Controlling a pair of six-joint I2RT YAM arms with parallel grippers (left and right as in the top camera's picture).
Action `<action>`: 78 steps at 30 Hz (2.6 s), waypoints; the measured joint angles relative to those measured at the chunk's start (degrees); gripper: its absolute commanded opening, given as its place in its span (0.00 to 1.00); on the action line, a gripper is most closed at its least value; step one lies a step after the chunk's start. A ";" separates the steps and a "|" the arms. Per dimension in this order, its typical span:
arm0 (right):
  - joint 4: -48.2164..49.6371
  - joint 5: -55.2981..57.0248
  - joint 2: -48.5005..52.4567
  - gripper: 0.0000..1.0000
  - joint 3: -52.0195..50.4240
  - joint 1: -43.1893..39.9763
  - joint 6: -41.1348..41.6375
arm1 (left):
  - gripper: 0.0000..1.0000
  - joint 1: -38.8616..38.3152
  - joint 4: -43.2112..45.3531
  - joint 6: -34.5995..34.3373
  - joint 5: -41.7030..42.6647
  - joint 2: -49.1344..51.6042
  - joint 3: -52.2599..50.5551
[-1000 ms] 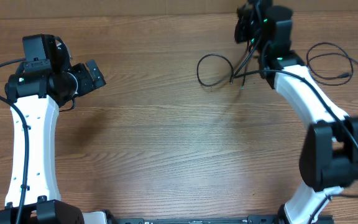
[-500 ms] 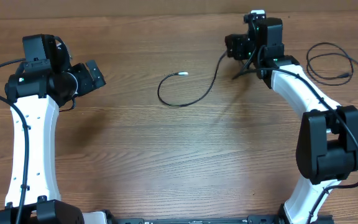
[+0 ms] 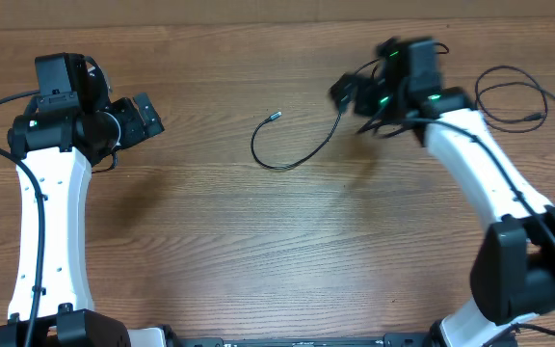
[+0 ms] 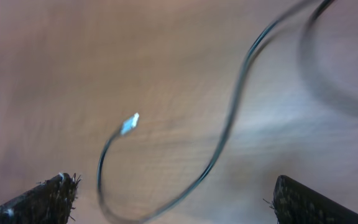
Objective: Untangle cables
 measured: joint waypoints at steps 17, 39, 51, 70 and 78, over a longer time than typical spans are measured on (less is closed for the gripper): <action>-1.51 6.34 1.95 0.84 -2.91 24.98 -7.96 | 1.00 0.00 0.00 -0.02 0.00 0.00 0.00; 9.27 12.85 17.14 0.40 -3.02 26.05 -21.11 | 1.00 0.00 0.02 -0.02 0.00 0.00 0.00; 0.70 13.44 17.35 0.04 -0.15 25.83 -14.67 | 1.00 0.00 0.02 0.00 0.00 0.00 0.00; -4.52 11.37 -4.83 0.04 11.17 2.19 -11.82 | 0.99 0.00 0.00 -0.02 0.00 0.00 0.00; 6.75 7.34 2.78 0.04 10.93 -9.77 -11.19 | 1.00 0.00 0.02 -0.02 -0.02 0.00 0.00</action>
